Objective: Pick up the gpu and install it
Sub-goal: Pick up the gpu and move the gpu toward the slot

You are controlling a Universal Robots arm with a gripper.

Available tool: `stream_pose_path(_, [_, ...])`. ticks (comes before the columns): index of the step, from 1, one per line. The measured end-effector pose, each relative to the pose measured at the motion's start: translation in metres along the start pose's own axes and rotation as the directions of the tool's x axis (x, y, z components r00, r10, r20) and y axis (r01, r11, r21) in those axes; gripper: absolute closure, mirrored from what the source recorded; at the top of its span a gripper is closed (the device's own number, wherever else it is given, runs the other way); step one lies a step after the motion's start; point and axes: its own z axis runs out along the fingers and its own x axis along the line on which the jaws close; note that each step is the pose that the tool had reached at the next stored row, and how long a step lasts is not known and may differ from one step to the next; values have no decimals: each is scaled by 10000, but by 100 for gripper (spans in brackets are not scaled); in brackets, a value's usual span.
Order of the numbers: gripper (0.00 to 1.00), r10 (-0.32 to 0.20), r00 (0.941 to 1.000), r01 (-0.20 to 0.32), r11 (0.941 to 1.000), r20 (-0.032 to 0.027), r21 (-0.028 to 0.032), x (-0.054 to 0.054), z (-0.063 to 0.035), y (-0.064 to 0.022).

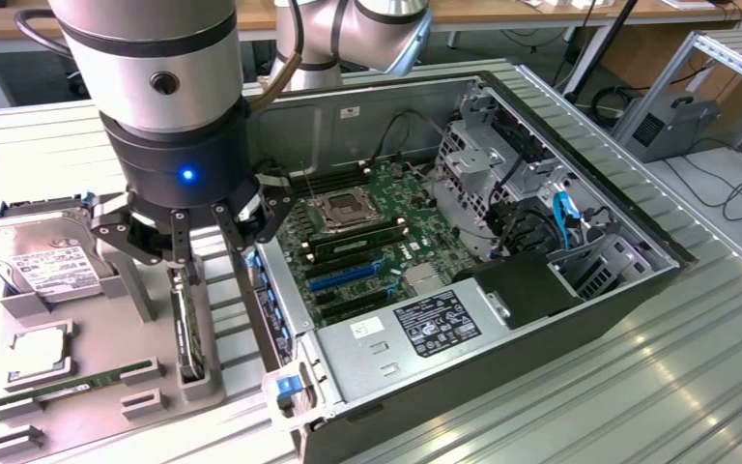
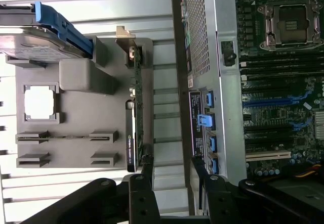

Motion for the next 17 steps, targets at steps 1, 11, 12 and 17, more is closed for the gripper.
stream_pose_path(1, [58,0,10000,0,10000,0,1,0,2,-1])
stream_pose_path(11, [58,1,10000,-1,10000,0,0,0,18,-12])
stream_pose_path(12, [58,0,10000,0,10000,1,-1,1,21,-13])
stream_pose_path(17, [58,0,10000,0,10000,0,0,24,33,-15])
